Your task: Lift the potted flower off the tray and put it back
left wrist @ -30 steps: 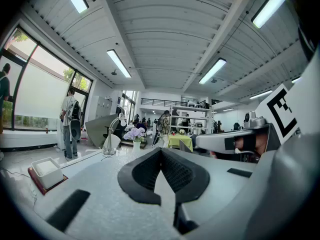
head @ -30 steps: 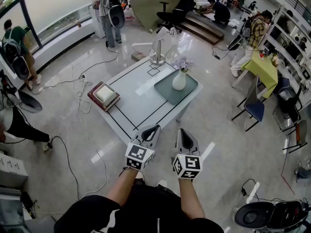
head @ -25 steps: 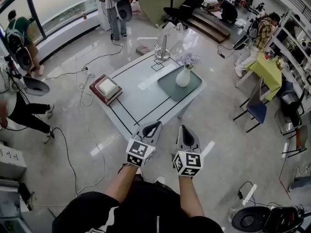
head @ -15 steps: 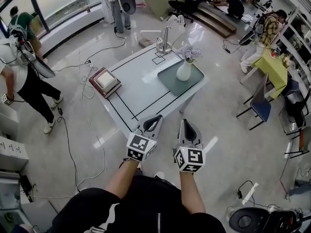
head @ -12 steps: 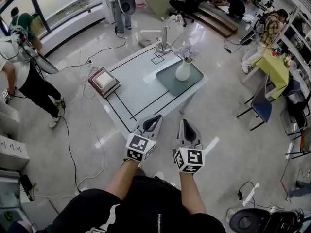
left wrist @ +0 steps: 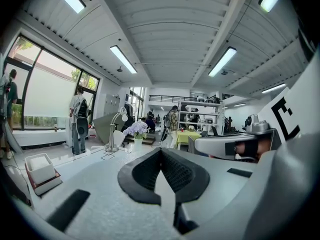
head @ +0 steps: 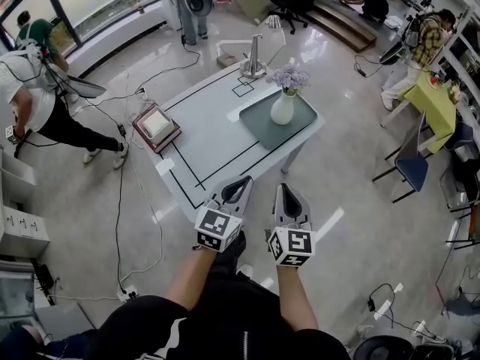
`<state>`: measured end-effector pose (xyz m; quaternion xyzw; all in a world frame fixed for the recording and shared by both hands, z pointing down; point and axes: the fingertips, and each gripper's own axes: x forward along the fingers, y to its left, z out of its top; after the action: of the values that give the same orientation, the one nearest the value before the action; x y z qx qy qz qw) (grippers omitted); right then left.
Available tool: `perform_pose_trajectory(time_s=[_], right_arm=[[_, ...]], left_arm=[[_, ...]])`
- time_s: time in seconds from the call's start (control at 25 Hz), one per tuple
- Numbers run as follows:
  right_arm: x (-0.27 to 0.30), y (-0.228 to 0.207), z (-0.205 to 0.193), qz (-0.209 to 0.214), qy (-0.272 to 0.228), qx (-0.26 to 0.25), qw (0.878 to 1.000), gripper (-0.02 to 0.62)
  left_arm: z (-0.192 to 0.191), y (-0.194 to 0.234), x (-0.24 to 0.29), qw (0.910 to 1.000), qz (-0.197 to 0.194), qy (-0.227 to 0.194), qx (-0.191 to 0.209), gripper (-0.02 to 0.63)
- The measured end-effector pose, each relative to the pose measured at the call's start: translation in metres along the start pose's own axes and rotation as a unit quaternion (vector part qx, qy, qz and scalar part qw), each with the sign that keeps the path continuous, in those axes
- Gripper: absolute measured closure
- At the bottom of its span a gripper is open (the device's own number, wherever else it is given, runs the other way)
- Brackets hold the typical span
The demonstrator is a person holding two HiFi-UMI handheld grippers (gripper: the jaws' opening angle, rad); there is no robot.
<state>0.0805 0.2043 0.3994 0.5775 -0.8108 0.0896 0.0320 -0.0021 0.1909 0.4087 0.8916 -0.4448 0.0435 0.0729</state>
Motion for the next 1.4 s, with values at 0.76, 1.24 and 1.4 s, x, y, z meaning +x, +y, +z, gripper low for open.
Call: perform_pose_trajectory(time_s=[0.76, 1.24, 1.4], right_arm=[[0.22, -0.075, 0.027, -0.039, 0.022, -0.025, 0.999, 0.588], [0.291, -0.131, 0.008, -0.058, 0.038, -0.016, 0.997, 0.586], [0.31, -0.144, 0.001, -0.06, 0.049, -0.023, 0.997, 0.583]], left_arm=[[0.007, 0.14, 0.178, 0.9991, -0.034, 0.023, -0.005, 0.601], [-0.005, 0.166, 0.26, 0.9982, -0.045, 0.037, -0.014, 0.601], [-0.008, 0.172, 0.277, 0.9981, -0.041, 0.041, -0.02, 0.601]])
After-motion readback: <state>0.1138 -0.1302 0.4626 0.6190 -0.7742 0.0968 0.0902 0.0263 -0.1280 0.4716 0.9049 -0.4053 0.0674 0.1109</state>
